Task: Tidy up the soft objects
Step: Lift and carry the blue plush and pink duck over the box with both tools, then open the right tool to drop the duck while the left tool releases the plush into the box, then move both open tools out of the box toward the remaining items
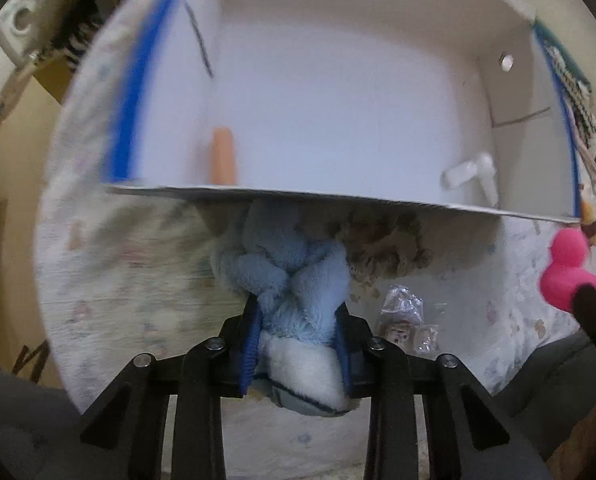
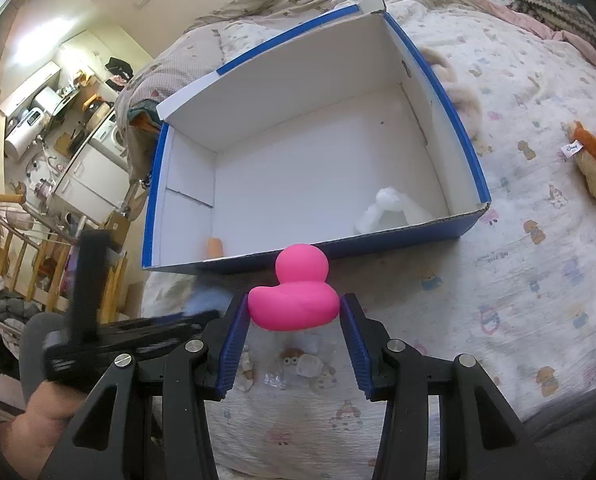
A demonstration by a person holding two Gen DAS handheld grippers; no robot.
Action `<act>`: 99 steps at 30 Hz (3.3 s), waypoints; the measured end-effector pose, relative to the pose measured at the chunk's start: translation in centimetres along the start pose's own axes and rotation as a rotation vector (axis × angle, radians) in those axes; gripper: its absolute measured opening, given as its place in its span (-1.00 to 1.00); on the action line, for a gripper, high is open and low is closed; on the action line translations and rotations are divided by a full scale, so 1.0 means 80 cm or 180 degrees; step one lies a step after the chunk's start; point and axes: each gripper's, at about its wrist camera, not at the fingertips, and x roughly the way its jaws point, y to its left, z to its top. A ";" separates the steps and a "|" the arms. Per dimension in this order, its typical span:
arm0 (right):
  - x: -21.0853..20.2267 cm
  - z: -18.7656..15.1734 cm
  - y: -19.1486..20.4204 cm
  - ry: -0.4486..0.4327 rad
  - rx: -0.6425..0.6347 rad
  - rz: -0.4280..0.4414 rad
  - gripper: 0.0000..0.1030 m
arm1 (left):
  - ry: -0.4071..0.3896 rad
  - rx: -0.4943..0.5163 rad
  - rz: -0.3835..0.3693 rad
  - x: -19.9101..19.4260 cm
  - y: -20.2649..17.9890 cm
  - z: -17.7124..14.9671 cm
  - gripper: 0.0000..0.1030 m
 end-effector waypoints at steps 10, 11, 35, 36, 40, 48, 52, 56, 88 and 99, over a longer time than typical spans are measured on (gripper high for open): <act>-0.010 0.001 0.007 -0.0140 -0.0108 0.0017 -0.05 | -0.0684 -0.0103 0.0242 -0.091 0.031 -0.043 -0.44; -0.013 0.002 0.008 -0.0174 -0.0131 0.0019 -0.05 | -0.0740 -0.0122 0.0257 -0.097 0.033 -0.047 -0.44; 0.000 0.094 0.018 -0.0627 -0.0493 0.0054 -0.05 | -0.1645 0.0102 0.0450 -0.162 0.013 0.056 -0.43; 0.005 0.099 0.017 -0.0621 -0.0499 0.0025 -0.05 | -0.1611 0.0112 0.0440 -0.157 0.010 0.064 -0.43; 0.025 0.116 0.014 -0.0574 -0.0492 -0.0057 -0.05 | -0.1464 0.0162 0.0391 -0.133 -0.002 0.088 -0.43; 0.065 0.121 0.004 -0.0309 -0.0450 -0.0265 -0.05 | -0.1308 0.0223 0.0231 -0.088 -0.010 0.098 -0.43; 0.081 0.112 0.002 -0.0107 -0.0449 -0.0356 -0.05 | -0.1320 0.0239 0.0201 -0.075 -0.010 0.103 -0.41; 0.095 0.107 0.000 0.0018 -0.0481 -0.0429 -0.05 | -0.1390 0.0183 0.0144 -0.072 -0.004 0.108 -0.37; 0.069 0.114 0.005 -0.0345 -0.0320 -0.0213 1.00 | -0.1468 0.0087 0.0203 -0.080 0.000 0.098 0.28; 0.054 0.104 0.003 -0.0402 -0.0325 -0.0285 1.00 | -0.1586 0.0112 0.0246 -0.103 0.004 0.086 0.28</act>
